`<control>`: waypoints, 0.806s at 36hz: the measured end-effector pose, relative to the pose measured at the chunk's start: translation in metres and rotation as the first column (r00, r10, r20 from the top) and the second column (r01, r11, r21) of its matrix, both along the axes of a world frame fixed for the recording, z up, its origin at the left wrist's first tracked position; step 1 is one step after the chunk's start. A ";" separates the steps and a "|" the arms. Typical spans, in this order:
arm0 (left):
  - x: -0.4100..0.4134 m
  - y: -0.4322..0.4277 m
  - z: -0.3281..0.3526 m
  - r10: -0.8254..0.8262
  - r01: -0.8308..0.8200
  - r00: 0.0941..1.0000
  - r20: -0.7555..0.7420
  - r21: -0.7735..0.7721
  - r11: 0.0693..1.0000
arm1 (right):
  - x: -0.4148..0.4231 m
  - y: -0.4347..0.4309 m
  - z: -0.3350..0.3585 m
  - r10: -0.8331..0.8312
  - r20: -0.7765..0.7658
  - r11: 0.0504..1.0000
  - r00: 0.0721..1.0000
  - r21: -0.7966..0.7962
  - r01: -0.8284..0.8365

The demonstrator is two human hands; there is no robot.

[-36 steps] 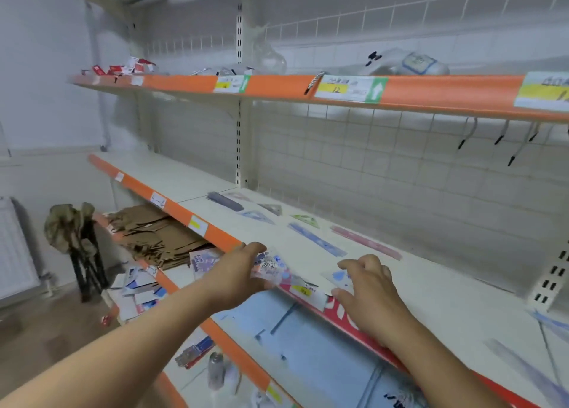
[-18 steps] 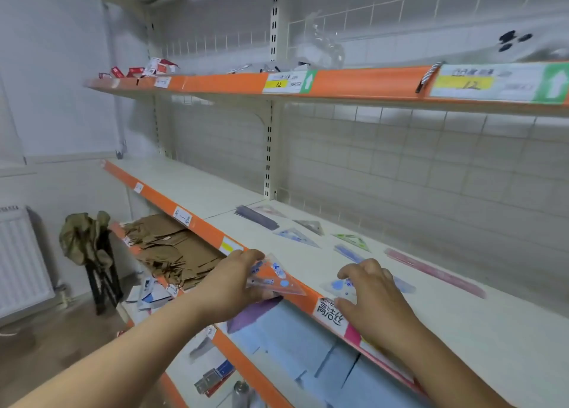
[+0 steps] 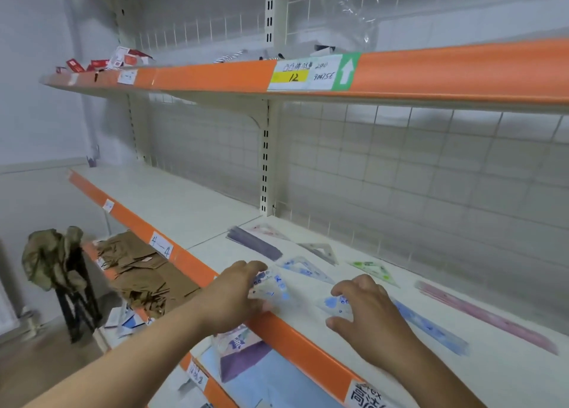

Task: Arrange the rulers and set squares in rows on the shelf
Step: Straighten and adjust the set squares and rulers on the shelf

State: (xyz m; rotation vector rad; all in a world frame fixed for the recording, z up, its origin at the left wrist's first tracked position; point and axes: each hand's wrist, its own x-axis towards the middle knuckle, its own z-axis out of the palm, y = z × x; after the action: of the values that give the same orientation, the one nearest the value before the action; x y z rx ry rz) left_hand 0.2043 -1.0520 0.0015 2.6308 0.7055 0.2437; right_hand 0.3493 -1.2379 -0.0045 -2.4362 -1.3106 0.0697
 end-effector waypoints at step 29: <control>0.095 0.051 -0.033 -0.608 0.609 0.781 -0.141 -0.045 0.792 | -0.023 -0.014 -0.022 -0.471 -0.145 0.881 0.870 -0.127 0.455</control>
State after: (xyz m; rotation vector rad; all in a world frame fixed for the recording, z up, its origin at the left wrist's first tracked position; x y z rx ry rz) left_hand 0.2990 -1.0009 -0.0312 2.7339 -0.1410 -0.1460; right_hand 0.3267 -1.2521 -0.0261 -2.6825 -0.6337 0.2091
